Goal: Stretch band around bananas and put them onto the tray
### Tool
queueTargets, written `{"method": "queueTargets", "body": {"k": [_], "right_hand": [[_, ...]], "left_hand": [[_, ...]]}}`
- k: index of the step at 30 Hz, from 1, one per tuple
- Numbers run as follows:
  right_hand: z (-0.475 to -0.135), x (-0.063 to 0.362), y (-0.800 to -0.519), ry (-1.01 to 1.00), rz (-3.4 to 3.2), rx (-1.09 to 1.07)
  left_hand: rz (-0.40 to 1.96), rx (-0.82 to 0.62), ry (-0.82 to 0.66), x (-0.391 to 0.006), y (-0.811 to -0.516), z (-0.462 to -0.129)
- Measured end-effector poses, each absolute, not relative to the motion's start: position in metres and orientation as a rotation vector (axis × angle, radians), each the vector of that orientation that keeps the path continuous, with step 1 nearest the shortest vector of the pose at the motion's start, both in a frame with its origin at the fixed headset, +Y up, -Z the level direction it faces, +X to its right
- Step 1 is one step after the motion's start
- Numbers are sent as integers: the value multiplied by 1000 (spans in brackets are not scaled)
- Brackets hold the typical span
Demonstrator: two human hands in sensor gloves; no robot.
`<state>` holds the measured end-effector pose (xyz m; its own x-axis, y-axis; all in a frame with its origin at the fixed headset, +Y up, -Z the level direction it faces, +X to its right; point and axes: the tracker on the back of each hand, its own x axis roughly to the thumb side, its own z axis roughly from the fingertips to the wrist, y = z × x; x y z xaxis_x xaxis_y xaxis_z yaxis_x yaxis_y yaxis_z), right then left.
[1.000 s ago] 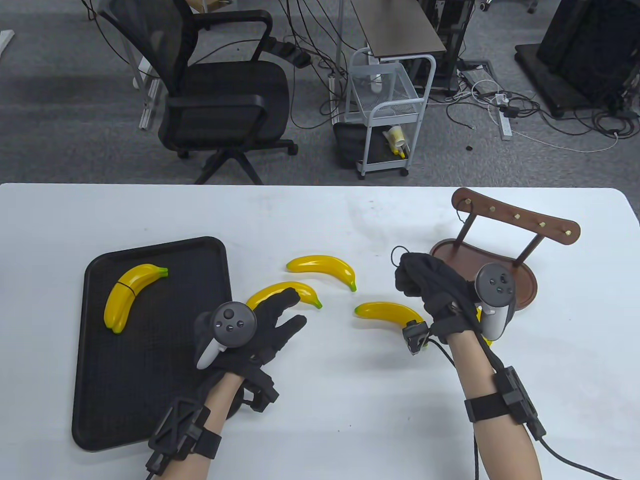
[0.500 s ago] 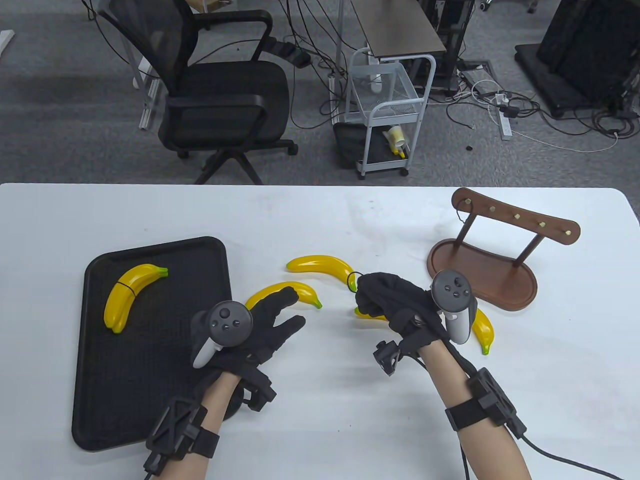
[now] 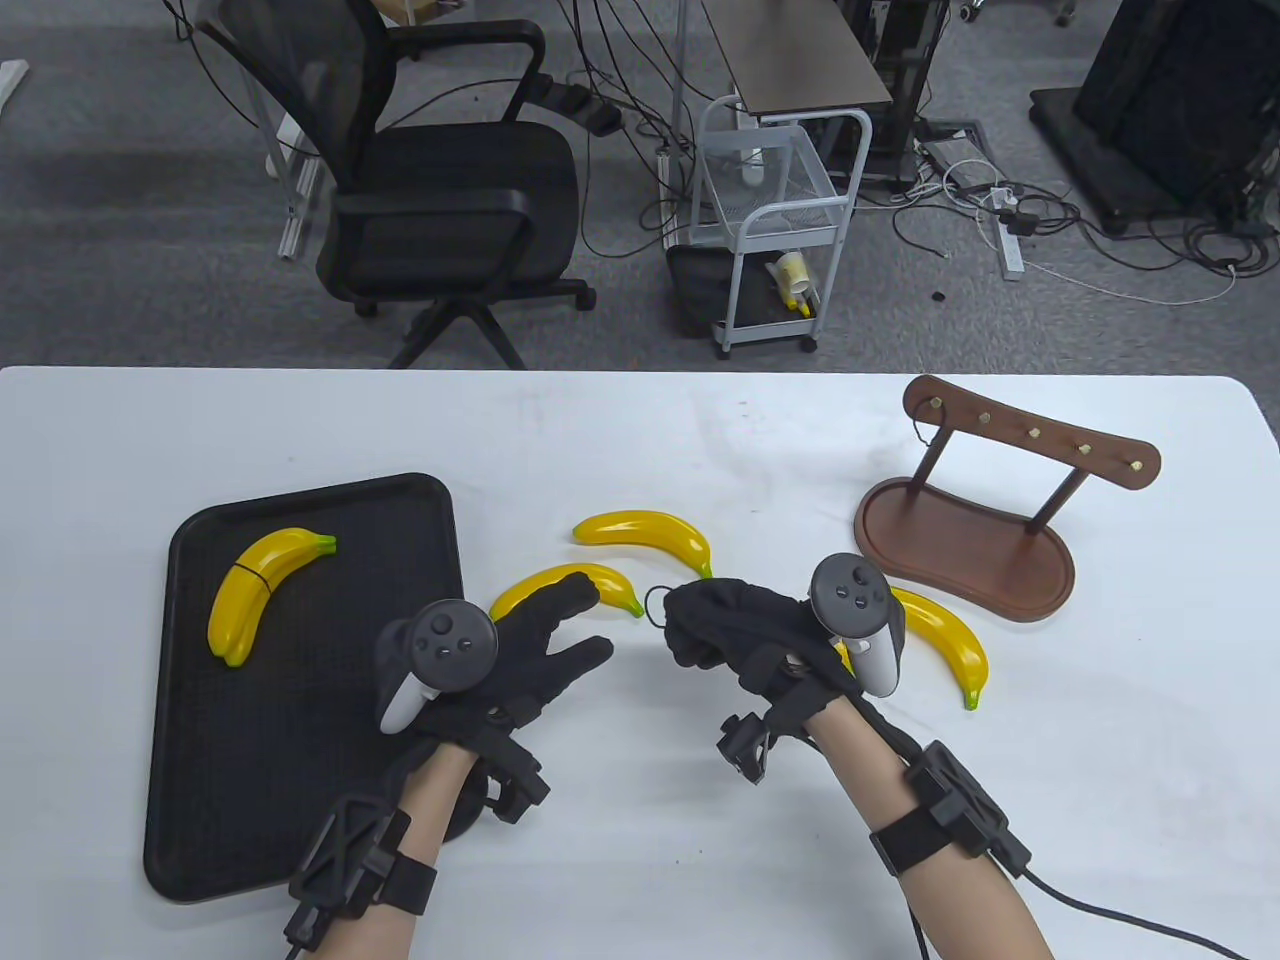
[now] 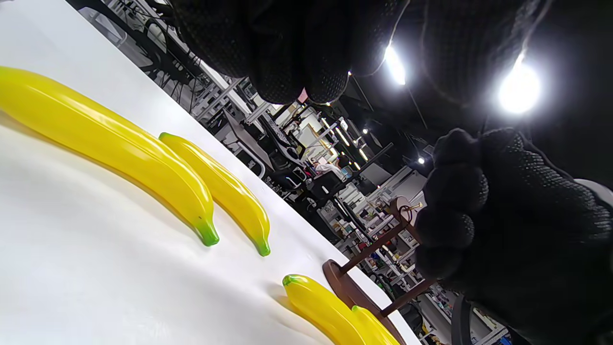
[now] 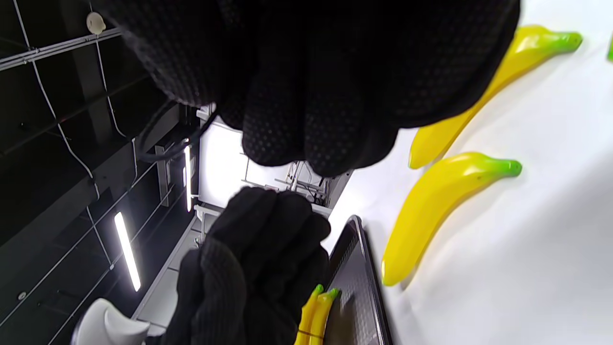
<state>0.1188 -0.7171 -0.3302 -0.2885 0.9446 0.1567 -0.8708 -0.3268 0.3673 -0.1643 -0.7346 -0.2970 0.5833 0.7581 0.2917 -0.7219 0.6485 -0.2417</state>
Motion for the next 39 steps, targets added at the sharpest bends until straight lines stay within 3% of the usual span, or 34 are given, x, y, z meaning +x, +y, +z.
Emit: {"method": "queueTargets", "body": {"k": [39], "right_hand": [[-316, 78, -744, 456, 1962, 557]], "left_hand": [[829, -147, -476, -146, -738, -293]]}}
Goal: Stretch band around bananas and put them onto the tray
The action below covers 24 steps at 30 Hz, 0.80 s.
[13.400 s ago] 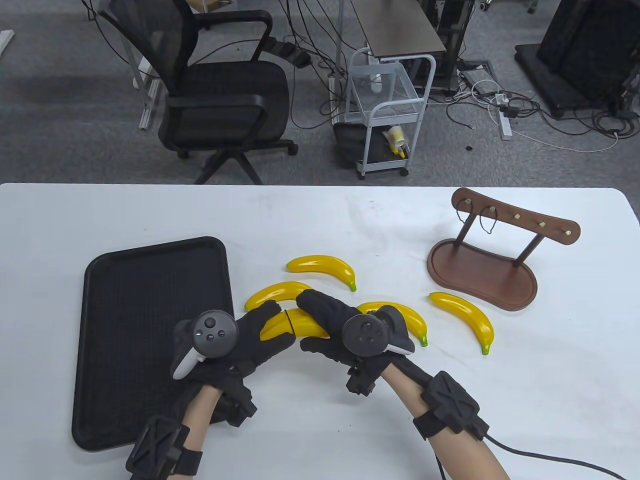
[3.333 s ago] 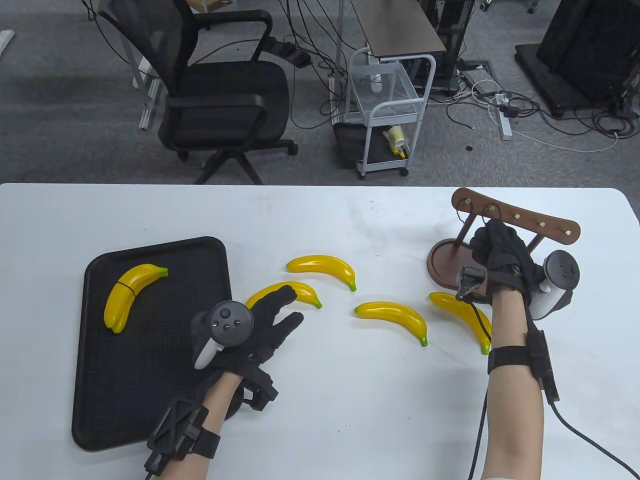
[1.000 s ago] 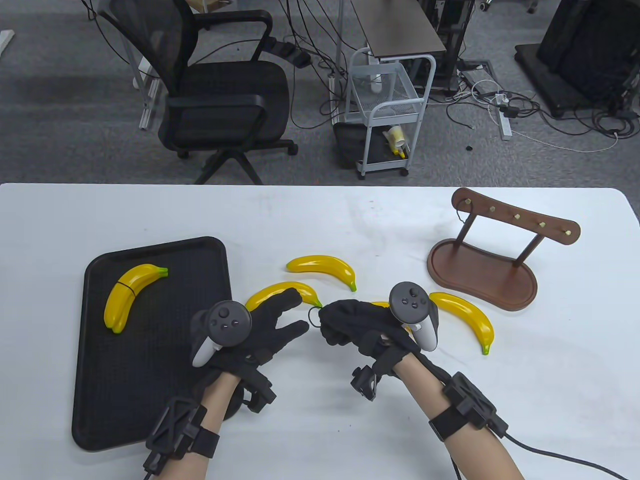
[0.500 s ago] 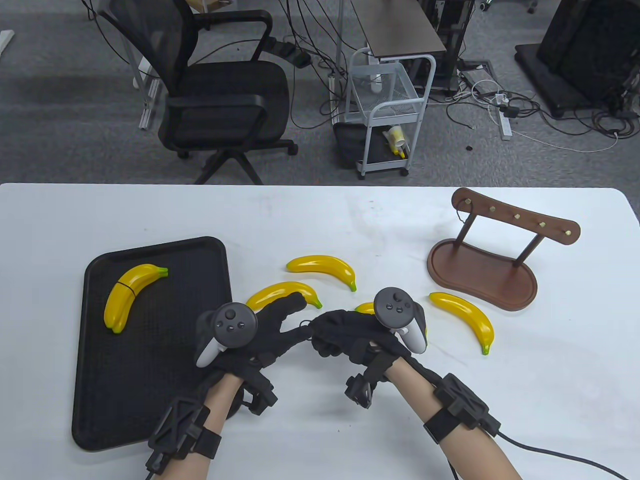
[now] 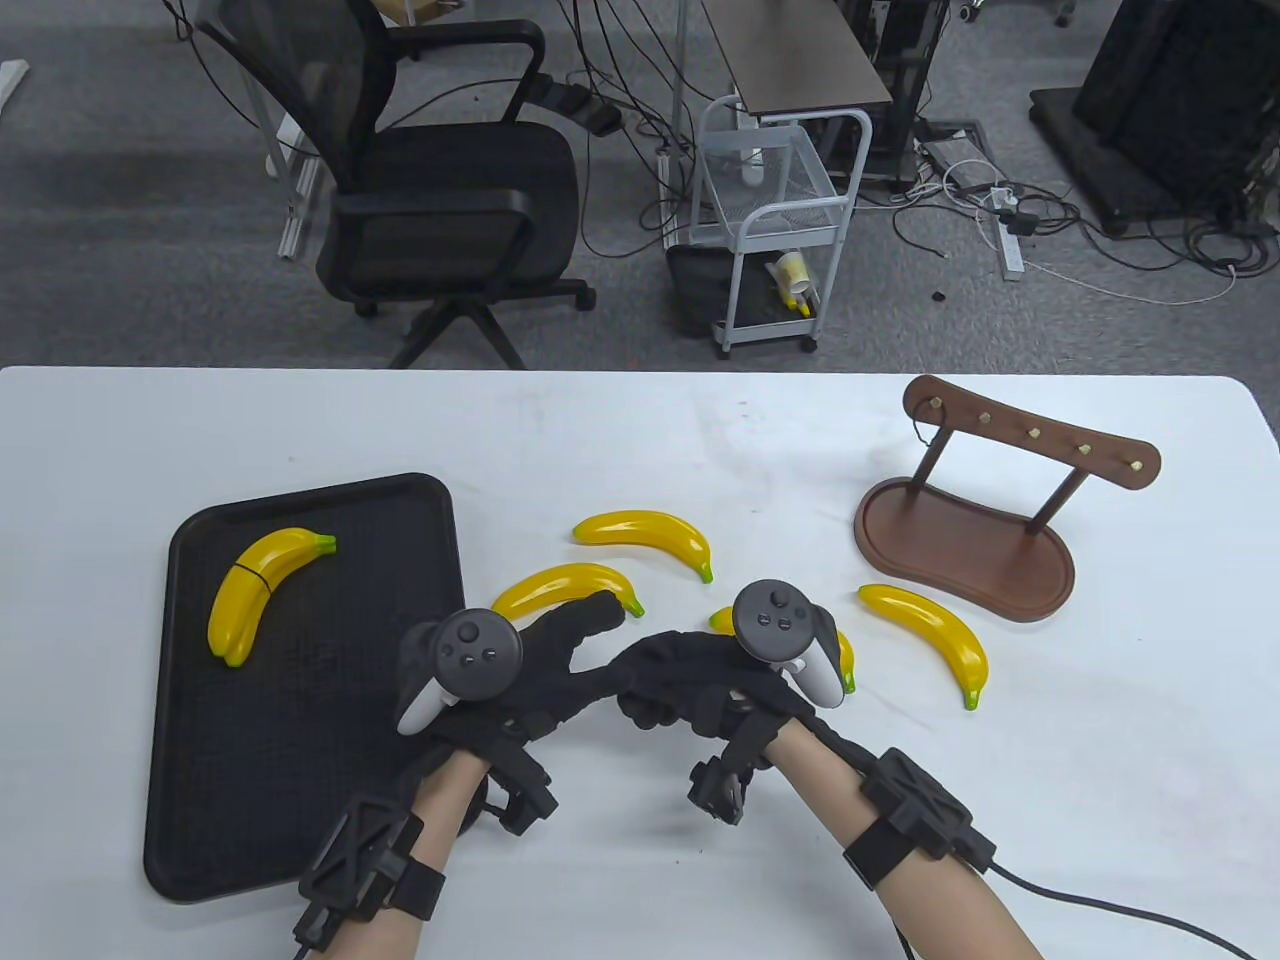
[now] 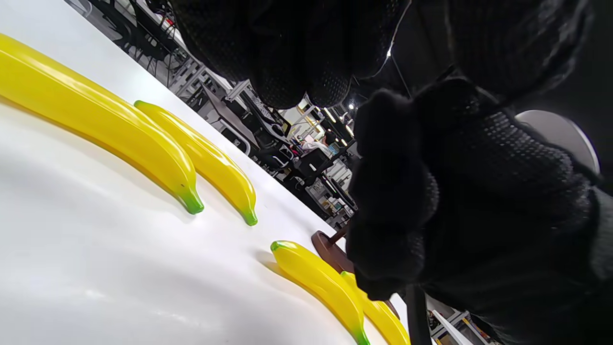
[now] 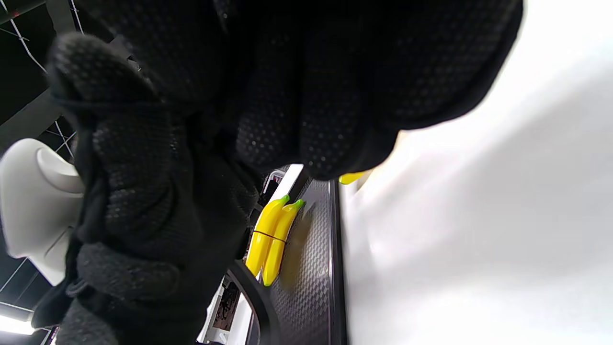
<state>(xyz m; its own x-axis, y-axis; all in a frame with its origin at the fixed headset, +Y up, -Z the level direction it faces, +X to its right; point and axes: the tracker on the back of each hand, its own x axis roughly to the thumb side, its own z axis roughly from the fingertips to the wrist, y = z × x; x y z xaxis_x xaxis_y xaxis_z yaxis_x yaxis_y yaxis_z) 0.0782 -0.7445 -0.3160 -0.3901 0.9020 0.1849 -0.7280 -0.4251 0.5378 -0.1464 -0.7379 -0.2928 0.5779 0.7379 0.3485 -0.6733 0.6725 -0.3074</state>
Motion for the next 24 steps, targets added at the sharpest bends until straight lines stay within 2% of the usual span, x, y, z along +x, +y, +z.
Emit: {"method": "queueTargets", "body": {"k": [24], "right_hand": [[-324, 97, -722, 202, 2117, 512]], "left_hand": [[1184, -259, -521, -158, -739, -299]]}}
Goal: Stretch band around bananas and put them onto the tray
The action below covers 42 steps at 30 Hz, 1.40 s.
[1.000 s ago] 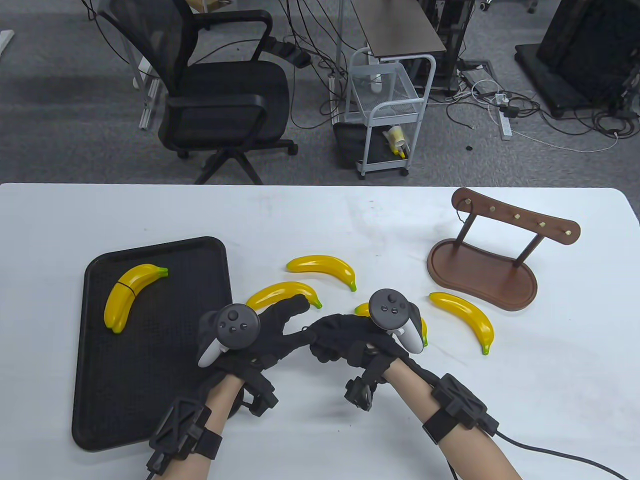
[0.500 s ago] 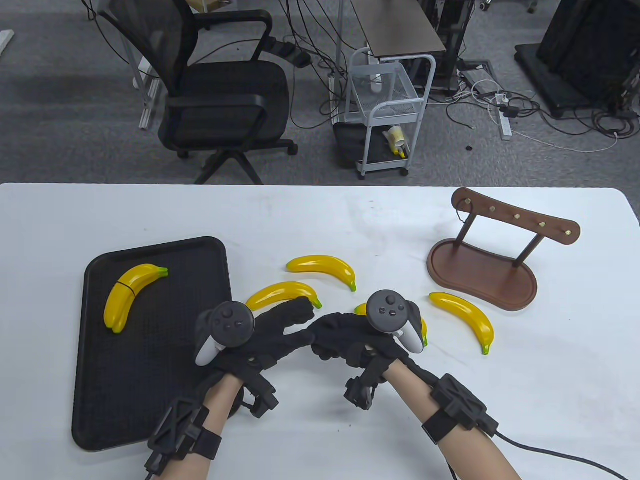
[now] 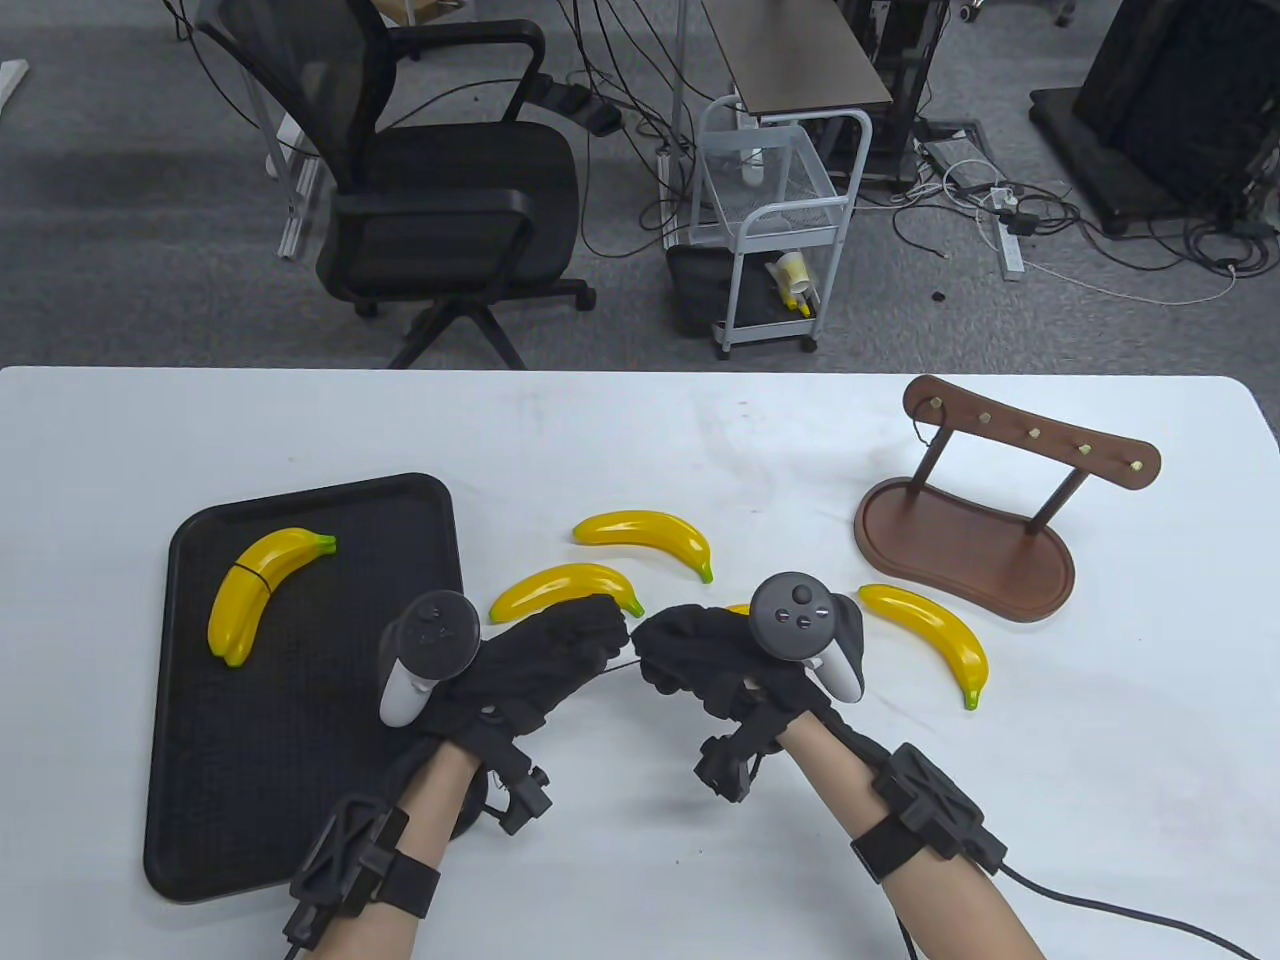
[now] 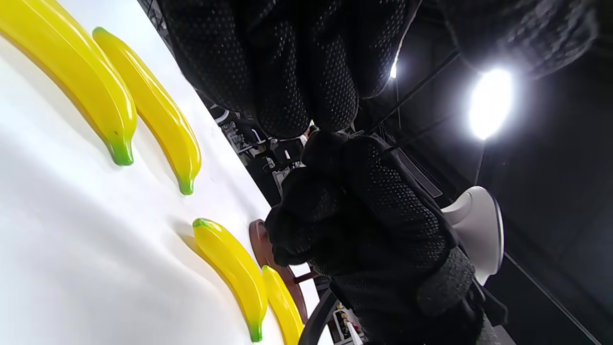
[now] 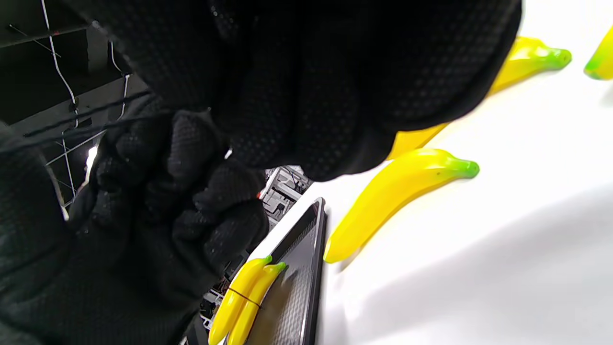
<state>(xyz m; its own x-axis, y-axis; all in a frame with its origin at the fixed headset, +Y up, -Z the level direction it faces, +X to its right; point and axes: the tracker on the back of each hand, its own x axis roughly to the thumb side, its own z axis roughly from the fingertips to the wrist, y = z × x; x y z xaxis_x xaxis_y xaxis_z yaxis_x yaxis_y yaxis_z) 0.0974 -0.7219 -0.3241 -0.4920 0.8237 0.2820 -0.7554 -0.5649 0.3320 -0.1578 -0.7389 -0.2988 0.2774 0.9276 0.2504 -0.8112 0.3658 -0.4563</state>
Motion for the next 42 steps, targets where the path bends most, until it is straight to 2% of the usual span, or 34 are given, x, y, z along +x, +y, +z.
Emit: {"method": "queueTargets", "body": {"k": [15, 42], "right_hand": [[-328, 103, -719, 182, 2102, 486], [-325, 92, -733, 361, 1935, 603]], "left_hand": [[1223, -366, -586, -150, -739, -297], [1332, -371, -609, -152, -732, -297]]}}
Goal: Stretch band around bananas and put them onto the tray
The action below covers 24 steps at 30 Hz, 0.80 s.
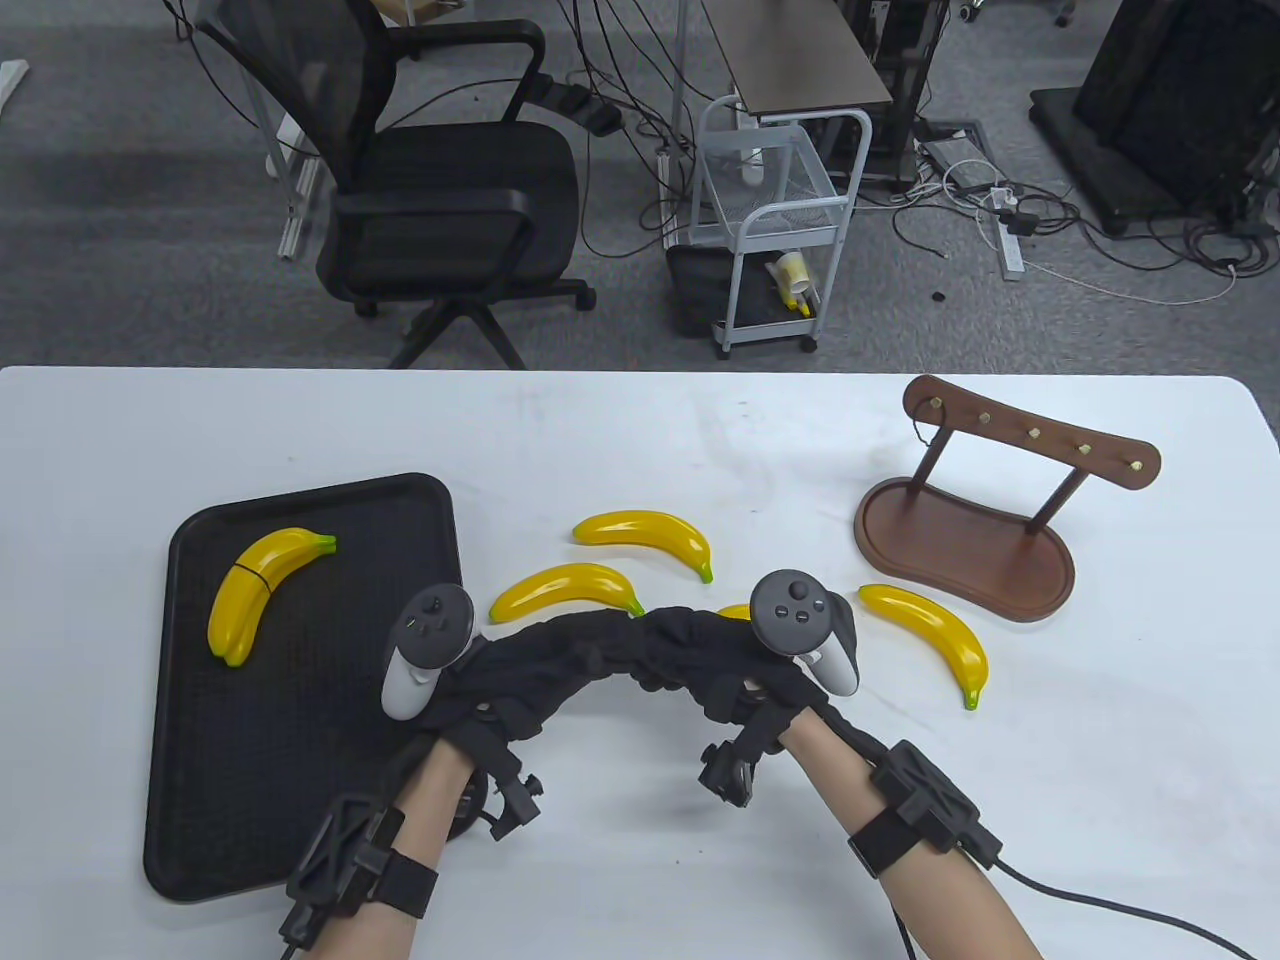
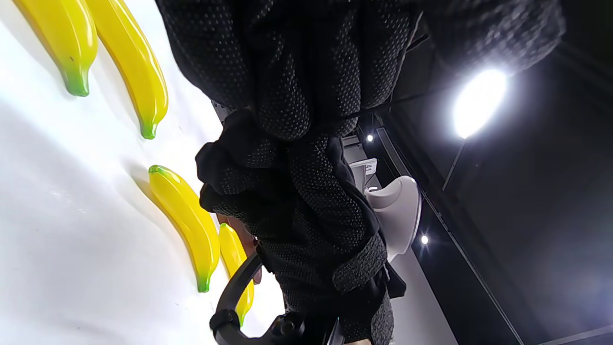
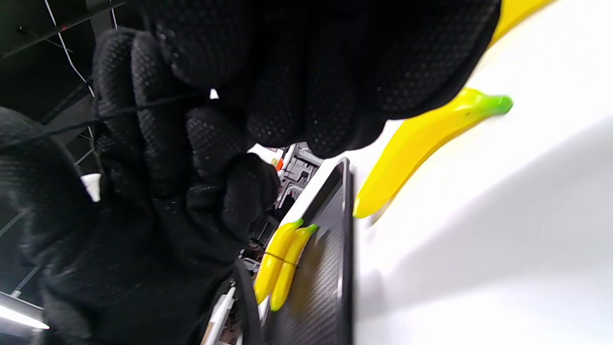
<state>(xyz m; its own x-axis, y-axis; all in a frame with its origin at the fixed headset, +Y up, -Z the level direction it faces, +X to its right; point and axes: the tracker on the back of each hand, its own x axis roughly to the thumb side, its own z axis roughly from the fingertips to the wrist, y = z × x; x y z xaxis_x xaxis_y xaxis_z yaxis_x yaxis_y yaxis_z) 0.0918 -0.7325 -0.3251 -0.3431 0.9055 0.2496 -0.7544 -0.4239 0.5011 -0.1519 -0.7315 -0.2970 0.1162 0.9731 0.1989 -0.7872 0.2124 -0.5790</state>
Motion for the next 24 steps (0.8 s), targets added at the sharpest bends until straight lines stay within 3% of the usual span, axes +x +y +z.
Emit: {"method": "queueTargets", "body": {"k": [24], "right_hand": [[-330, 104, -727, 305, 1989, 601]], "left_hand": [[1157, -291, -585, -155, -721, -295]]}}
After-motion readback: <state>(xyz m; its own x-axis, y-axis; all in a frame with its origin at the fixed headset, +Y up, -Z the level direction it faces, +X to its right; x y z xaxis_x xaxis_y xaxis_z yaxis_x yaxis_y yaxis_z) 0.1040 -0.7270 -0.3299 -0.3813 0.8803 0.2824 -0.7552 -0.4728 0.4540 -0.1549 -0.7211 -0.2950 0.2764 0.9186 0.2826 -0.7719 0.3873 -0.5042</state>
